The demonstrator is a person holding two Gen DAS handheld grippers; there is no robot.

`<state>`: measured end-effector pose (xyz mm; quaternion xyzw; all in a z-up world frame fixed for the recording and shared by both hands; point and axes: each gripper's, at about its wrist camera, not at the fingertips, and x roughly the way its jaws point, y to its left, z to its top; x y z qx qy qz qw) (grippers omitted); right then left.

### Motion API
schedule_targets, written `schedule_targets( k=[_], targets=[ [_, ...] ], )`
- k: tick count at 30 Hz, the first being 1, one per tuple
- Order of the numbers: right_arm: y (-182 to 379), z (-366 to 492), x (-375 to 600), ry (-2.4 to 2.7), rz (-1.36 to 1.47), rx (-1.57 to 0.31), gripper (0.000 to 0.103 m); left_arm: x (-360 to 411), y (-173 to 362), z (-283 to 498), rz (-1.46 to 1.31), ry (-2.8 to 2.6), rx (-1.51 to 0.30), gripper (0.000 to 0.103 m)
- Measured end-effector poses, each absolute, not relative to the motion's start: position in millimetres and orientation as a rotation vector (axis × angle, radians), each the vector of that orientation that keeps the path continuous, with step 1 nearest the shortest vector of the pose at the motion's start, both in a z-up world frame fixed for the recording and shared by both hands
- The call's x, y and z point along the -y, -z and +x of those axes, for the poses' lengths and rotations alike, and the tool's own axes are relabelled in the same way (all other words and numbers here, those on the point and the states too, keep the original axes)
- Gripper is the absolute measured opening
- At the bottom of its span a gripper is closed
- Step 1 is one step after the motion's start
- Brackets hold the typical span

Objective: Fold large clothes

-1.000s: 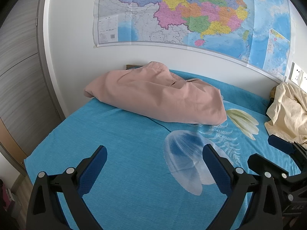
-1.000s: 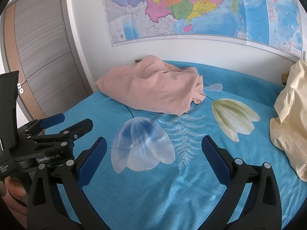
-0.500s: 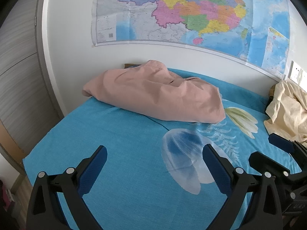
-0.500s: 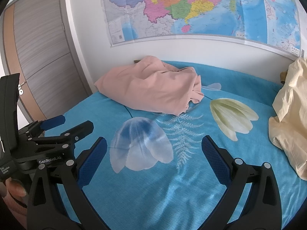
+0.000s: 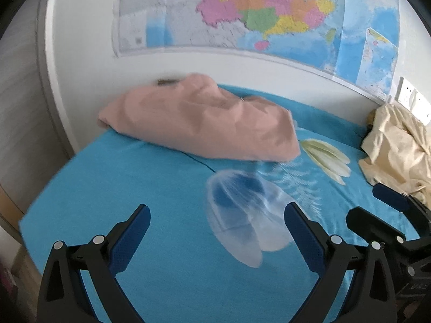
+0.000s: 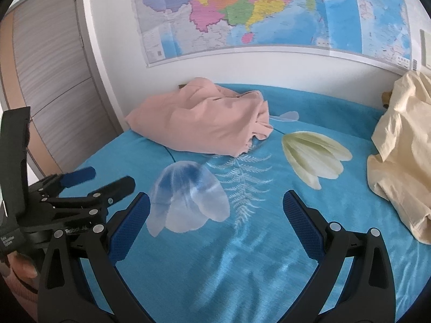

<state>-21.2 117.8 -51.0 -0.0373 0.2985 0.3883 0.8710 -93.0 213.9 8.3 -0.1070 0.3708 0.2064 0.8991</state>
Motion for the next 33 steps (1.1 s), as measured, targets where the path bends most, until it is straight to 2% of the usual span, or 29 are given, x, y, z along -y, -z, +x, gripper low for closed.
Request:
schedule_targets(
  k=[9, 18, 20, 23, 24, 26, 33],
  targets=[
    [48.7, -18.6, -84.8, -0.727, -0.054, -0.618, 0.097, -186.5, -4.8, -80.7, -0.219, -0.278, -0.737, 0.097],
    [58.1, -14.4, -46.8, -0.631, -0.004, -0.644, 0.097, -166.3, 14.2, -56.4, -0.23, -0.259, -0.861, 0.097],
    [60.1, -14.5, -42.8, -0.622, 0.005, -0.652, 0.097, -164.8, 16.1, -57.1, -0.214, -0.289, -0.862, 0.087],
    [62.2, -15.4, -37.2, -0.62, 0.025, -0.657, 0.097, -166.2, 18.1, -58.0, -0.244, -0.269, -0.876, 0.087],
    [62.7, -15.0, -36.0, -0.621, 0.03, -0.66, 0.097, -165.6, 18.3, -58.1, -0.239, -0.276, -0.875, 0.087],
    [62.9, -15.6, -34.5, -0.62, 0.028, -0.661, 0.097, -161.9, 17.3, -59.1, -0.218, -0.288, -0.867, 0.097],
    [61.4, -18.2, -21.2, -0.614, 0.05, -0.658, 0.097, -134.1, 14.4, -55.1, -0.063, -0.334, -0.865, 0.097]
  ],
)
